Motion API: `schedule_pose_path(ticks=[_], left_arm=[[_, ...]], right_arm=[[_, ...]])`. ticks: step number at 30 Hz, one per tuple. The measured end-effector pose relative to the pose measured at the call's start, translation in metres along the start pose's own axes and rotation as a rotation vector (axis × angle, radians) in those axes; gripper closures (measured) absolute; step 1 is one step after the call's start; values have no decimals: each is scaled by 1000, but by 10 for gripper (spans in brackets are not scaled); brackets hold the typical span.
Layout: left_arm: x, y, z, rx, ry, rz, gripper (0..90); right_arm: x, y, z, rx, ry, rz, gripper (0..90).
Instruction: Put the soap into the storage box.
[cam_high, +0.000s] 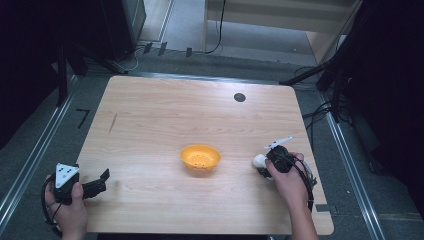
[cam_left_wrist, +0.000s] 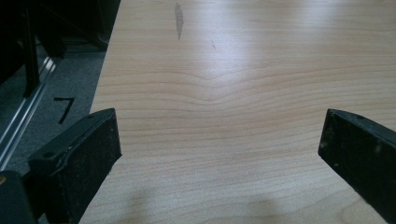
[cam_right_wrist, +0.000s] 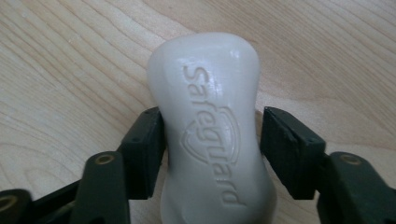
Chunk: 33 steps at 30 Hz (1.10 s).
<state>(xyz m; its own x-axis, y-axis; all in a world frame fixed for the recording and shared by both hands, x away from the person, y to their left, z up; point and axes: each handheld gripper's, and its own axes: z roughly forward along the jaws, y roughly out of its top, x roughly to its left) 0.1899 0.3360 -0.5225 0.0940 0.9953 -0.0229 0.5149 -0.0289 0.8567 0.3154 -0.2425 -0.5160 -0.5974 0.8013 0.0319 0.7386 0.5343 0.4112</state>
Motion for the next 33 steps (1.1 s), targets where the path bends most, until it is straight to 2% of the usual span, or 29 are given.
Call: schedule_pose_path(ticks=[1,6,11,18,24,33], left_arm=[[0,0,0,1,-1,4,0],[0,0,0,-2,-2,0,0],[1,0,0,-2,-3,-3,0],[1,0,0,0,-5,-4,0],[1,0,0,-2,-3,-3,0],[1,0,0,-1,-4,-6,0]], right_arm=[[0,-1,-1,-8,-2,17,492],[-1,-1,-1,-10,-1,10,496],[-1,-6,-1,-45,2,-3,496],[-1,-5,-2,-33,7,0,500],[-1,-8,-2,-57,8,-3,501],[-4,-9,-3,-63,26,-24,503]])
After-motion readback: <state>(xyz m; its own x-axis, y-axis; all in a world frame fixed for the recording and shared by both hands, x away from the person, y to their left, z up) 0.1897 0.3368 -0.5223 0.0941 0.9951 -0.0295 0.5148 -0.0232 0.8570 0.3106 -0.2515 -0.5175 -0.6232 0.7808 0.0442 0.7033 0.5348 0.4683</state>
